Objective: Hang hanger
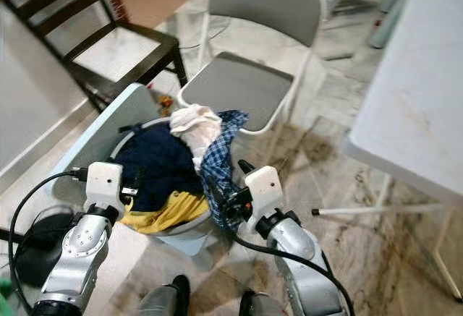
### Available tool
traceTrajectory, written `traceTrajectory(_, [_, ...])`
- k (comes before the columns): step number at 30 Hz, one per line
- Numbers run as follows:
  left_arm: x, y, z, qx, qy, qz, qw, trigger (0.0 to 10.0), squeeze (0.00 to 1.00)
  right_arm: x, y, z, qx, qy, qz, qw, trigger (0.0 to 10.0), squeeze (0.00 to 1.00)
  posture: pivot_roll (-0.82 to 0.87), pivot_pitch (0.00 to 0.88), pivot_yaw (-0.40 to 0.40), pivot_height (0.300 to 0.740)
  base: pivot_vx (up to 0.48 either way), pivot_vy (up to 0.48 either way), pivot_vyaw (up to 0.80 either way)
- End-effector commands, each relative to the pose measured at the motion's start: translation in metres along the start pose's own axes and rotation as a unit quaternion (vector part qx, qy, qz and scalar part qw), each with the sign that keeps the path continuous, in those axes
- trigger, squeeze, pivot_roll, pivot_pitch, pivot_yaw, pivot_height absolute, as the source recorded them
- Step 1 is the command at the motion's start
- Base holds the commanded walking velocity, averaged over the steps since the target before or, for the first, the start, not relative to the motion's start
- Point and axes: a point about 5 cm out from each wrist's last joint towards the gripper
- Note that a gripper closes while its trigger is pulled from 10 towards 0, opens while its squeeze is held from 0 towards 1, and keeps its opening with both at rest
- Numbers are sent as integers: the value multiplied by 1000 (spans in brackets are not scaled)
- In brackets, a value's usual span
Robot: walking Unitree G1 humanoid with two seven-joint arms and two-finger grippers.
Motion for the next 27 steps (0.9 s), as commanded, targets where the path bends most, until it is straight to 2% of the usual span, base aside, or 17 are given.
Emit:
traceTrajectory(1, [-5,2,0,-12,-8,-5,1000,10000,0,-3,1,-4,-4,-4,3,1000,10000,0,53,238,21,740,0,0,0])
traceTrajectory(9, [-13,-6,17,-18,-40,1,999,10000,0,1,0,-5,-5,-4,2,1000,10000,0,35,260,6,740,0,0,0])
traceTrajectory(11, [-22,-13,24,-7,-79,27,996,10000,0,2,-1,-6,-4,-4,0,1000,10000,0,26,269,-1,740,0,0,0])
traceTrajectory(12, [-22,-13,24,-7,-79,27,996,10000,0,2,-1,-6,-4,-4,0,1000,10000,0,26,269,-1,740,0,0,0])
traceTrajectory(14, [-30,-22,27,6,-119,33,992,10000,0,3,-2,-7,-1,-8,-2,1000,10000,0,12,276,-8,740,0,0,0])
traceTrajectory(15, [-30,-22,27,6,-119,33,992,10000,0,3,-2,-7,-1,-8,-2,1000,10000,0,12,276,-8,740,0,0,0])
traceTrajectory(17, [-38,-28,28,7,-153,46,987,10000,0,3,-3,-9,2,-11,-5,1000,10000,0,9,278,-10,740,0,0,0])
traceTrajectory(21, [-47,-30,27,-2,-185,41,982,10000,0,2,-2,-10,2,-16,-8,1000,10000,0,2,279,-10,740,0,0,0])
traceTrajectory(22, [-54,-28,23,-22,-210,53,976,10000,0,2,-2,-10,2,-17,-8,1000,10000,0,3,278,-8,740,0,0,0])
traceTrajectory(23, [-55,-28,23,-24,-214,54,975,10000,0,2,-2,-10,1,-17,-8,1000,10000,0,3,278,-8,740,0,0,0])
traceTrajectory(24, [-55,-27,23,-26,-213,48,975,8863,0,3,-2,-10,1,-17,-8,1000,10000,0,2,277,-7,740,0,0,0])
traceTrajectory(25, [-59,-27,21,-38,-222,57,973,4235,0,3,-2,-9,1,-18,-9,1000,10000,0,2,277,-6,740,0,0,0])
traceTrajectory(26, [-60,-27,20,-38,-225,61,972,2510,0,3,-2,-9,1,-18,-9,1000,10000,0,4,275,-4,740,0,0,0])
traceTrajectory(27, [-61,-27,20,-38,-224,58,972,0,0,3,-2,-9,1,-18,-9,1000,10000,0,4,273,-2,740,0,0,0])
Point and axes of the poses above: a point about 5 cm out from each wrist's last joint towards the gripper, its own z axis pointing out of the wrist towards the gripper, its own x axis along the axis of the wrist's last joint, y = z × x, and after that the axes turned 2 degrees about -z, right-handed
